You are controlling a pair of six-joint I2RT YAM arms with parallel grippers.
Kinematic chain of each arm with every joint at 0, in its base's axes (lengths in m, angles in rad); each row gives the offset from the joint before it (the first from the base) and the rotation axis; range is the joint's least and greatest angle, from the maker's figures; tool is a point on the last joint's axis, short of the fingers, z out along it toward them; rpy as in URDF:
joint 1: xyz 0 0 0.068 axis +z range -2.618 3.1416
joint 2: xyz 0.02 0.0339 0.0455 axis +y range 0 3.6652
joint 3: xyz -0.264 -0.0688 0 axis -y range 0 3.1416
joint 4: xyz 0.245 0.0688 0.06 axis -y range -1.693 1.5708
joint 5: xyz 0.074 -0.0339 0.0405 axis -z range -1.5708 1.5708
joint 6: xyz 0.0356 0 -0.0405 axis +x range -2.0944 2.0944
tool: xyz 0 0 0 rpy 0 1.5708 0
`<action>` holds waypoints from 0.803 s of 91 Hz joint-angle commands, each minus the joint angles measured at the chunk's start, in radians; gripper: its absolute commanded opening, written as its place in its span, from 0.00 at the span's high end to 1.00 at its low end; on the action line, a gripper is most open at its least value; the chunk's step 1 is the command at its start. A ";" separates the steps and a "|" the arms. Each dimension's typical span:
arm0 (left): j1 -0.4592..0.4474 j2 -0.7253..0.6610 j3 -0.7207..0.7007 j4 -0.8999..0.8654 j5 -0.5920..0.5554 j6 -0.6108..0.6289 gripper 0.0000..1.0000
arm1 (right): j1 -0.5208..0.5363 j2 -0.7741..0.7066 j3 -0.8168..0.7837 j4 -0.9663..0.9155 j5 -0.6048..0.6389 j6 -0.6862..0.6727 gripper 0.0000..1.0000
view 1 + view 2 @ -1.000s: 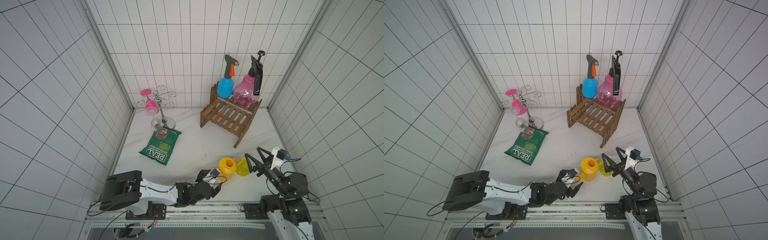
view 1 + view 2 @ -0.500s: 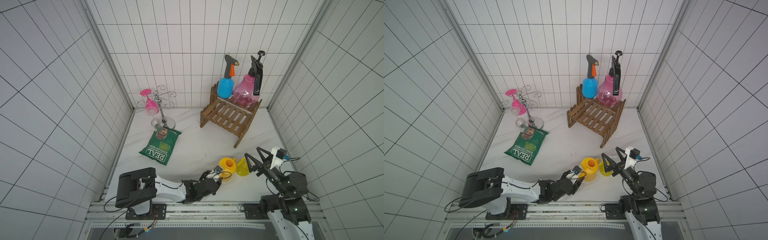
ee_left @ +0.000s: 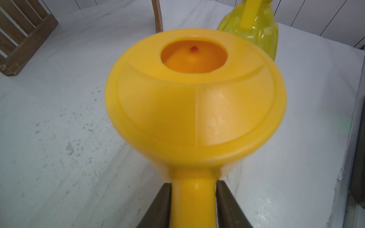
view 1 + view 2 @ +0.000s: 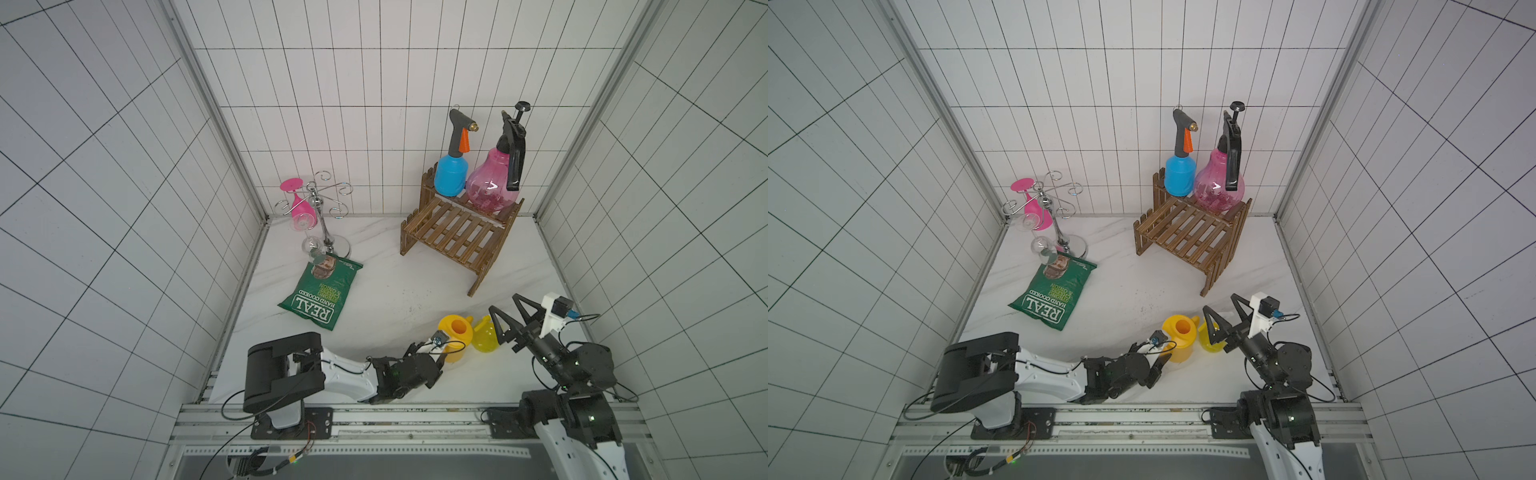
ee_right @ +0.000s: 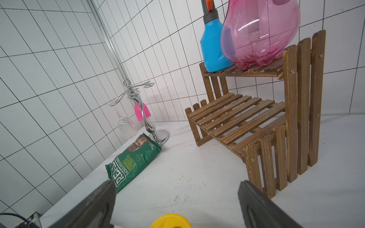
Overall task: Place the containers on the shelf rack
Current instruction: 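Pick up a container from the center of the board.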
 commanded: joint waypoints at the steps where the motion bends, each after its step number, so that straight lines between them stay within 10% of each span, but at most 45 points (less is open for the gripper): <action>1: 0.007 0.017 0.023 0.023 0.034 0.004 0.72 | 0.008 0.004 -0.011 0.012 0.006 0.005 0.01; 23: 0.027 -0.065 -0.042 0.062 0.054 0.008 0.97 | 0.008 0.007 -0.013 0.013 0.004 0.005 0.01; 42: 0.115 -0.259 -0.166 0.033 0.084 0.003 1.00 | 0.009 0.025 -0.014 0.027 -0.009 0.009 0.01; 73: 0.238 -0.927 -0.436 -0.089 0.262 0.111 1.00 | 0.018 0.263 -0.078 0.387 -0.301 0.103 0.01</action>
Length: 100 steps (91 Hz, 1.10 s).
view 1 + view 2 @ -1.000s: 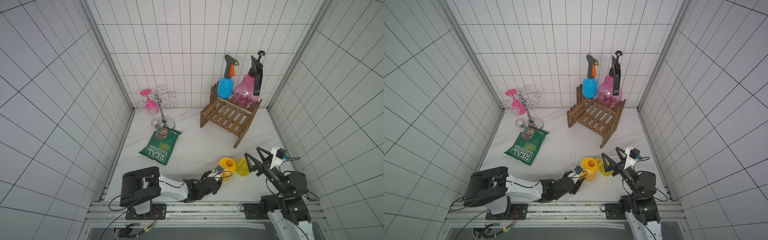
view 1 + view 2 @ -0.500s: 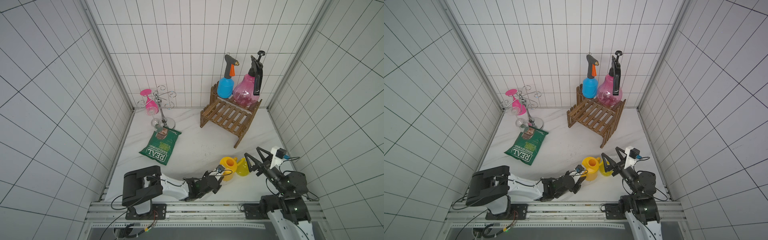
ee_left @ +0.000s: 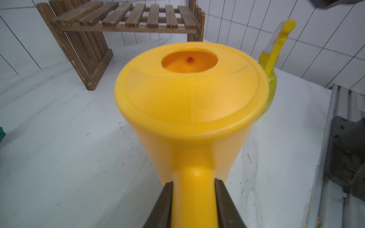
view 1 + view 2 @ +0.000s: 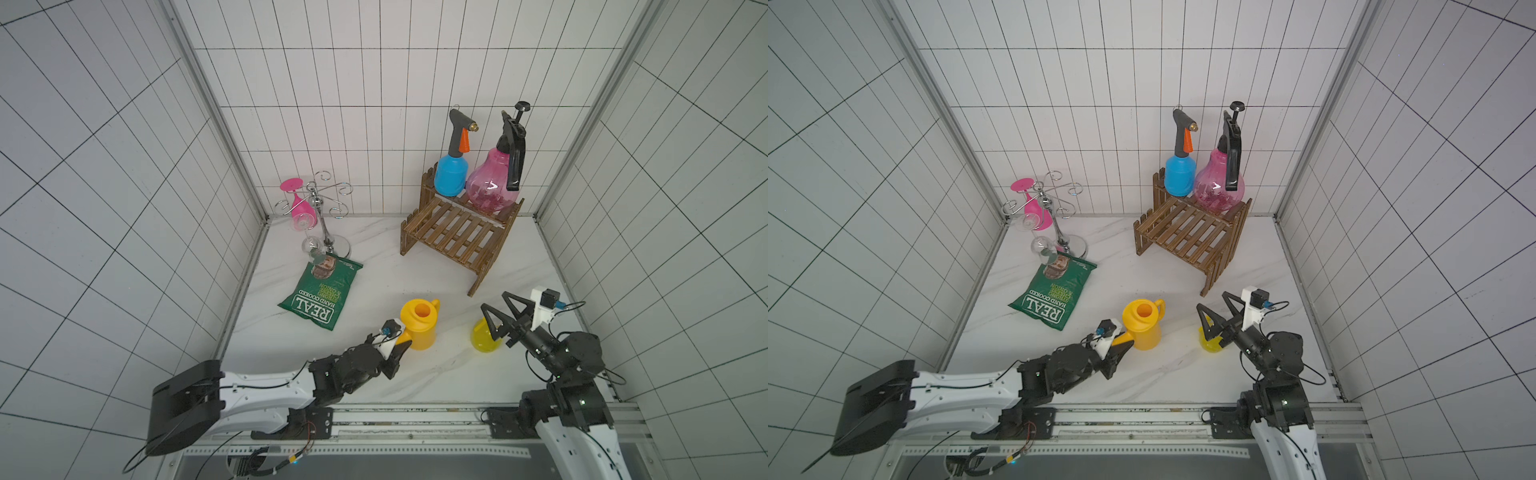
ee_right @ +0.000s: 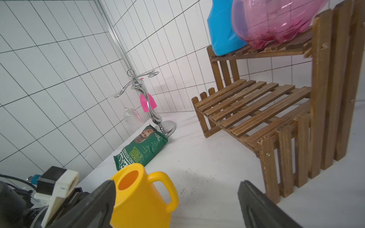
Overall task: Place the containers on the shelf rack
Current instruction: 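Pick up a container from the center of the board.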
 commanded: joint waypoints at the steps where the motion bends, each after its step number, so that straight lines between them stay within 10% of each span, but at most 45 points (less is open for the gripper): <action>1: 0.079 -0.235 -0.053 -0.036 0.148 0.025 1.00 | 0.020 0.108 -0.021 0.248 -0.187 0.066 0.01; 29: 0.276 -0.796 -0.070 -0.340 0.459 -0.017 1.00 | 0.201 0.517 0.114 0.517 -0.458 -0.045 0.01; 50: 0.275 -0.726 -0.040 -0.325 0.573 0.004 1.00 | 0.269 0.745 0.415 0.023 -0.542 -0.389 0.01; 100: 0.275 -0.712 -0.038 -0.310 0.586 -0.005 1.00 | 0.361 0.852 0.540 -0.257 -0.627 -0.586 0.17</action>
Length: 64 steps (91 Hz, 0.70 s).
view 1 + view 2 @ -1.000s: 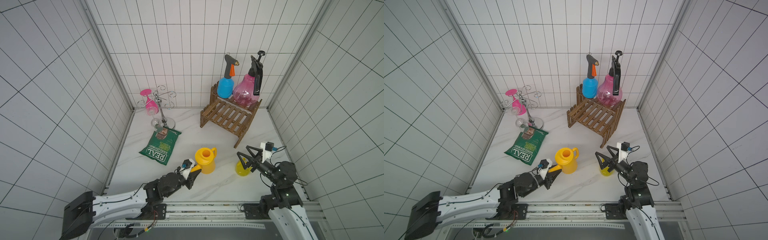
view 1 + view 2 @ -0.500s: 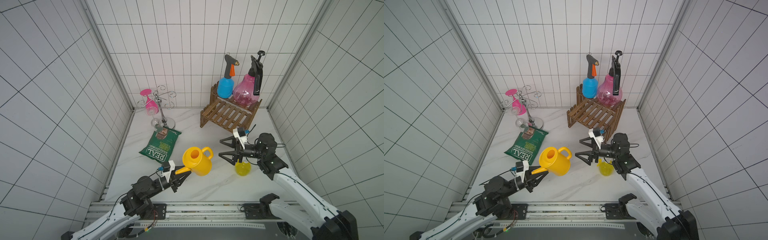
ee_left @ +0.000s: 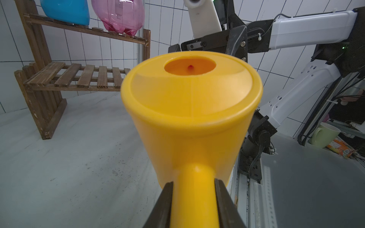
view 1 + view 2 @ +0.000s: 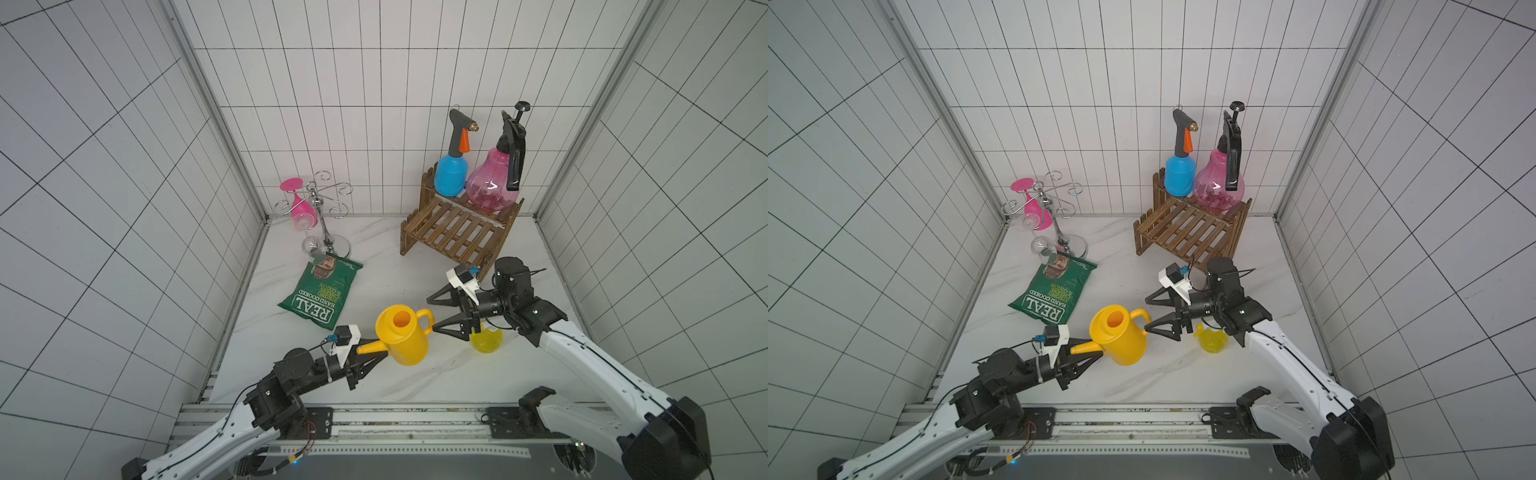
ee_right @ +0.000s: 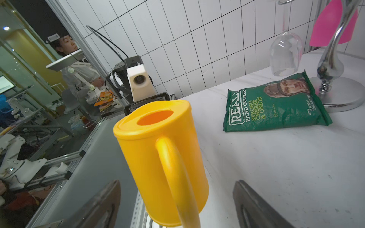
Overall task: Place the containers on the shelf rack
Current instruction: 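Pick up a container from the center of the board.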
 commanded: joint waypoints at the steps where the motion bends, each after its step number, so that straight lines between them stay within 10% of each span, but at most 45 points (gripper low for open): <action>1: 0.003 -0.014 0.032 0.035 0.007 0.003 1.00 | 0.019 0.040 0.066 -0.124 -0.006 -0.102 0.18; 64: 0.004 0.005 0.030 0.052 -0.017 -0.028 1.00 | 0.121 0.112 0.174 -0.391 0.072 -0.378 0.64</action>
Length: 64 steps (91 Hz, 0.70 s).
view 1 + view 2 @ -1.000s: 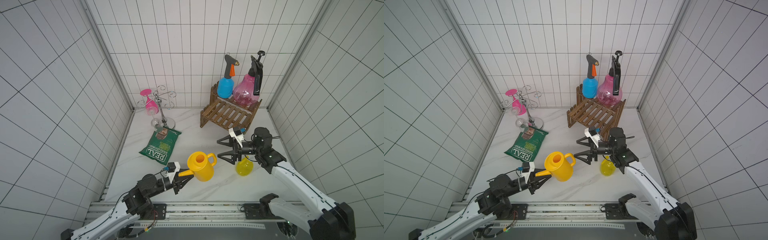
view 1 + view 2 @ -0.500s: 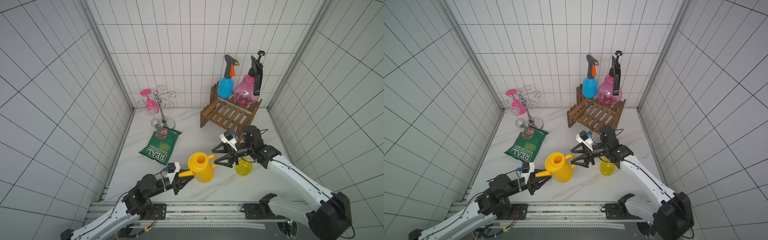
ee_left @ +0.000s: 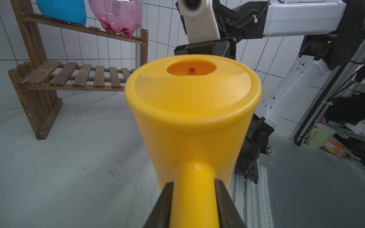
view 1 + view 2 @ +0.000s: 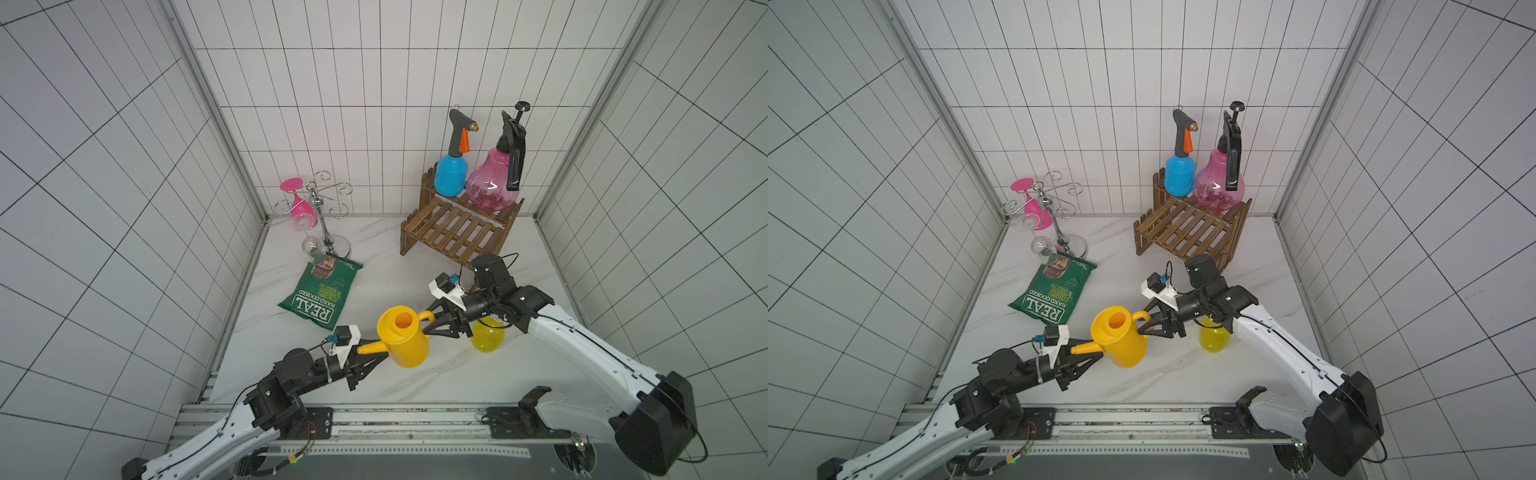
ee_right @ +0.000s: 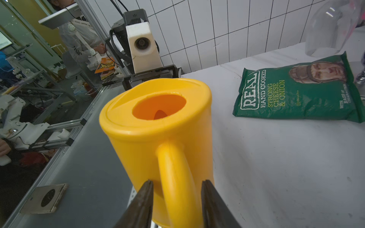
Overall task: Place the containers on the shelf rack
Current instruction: 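Pick up a container from the center of the board.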
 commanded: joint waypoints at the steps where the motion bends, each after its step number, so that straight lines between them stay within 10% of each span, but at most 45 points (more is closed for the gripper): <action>1: 0.003 0.005 0.030 0.045 -0.028 -0.012 1.00 | 0.018 -0.001 0.028 -0.049 -0.007 -0.043 0.65; 23: 0.003 0.001 0.030 0.039 -0.056 -0.034 0.98 | 0.019 -0.006 0.044 -0.088 -0.012 -0.082 0.98; 31: 0.003 -0.011 0.033 0.027 -0.081 -0.046 0.79 | 0.018 -0.013 0.047 -0.100 0.005 -0.086 1.00; 47: 0.001 -0.111 0.031 -0.039 -0.212 -0.098 0.05 | -0.026 -0.078 -0.010 0.005 0.013 -0.004 1.00; 64: -0.008 -0.206 0.043 -0.148 -0.365 -0.127 0.02 | -0.107 -0.185 -0.128 0.267 0.131 0.194 1.00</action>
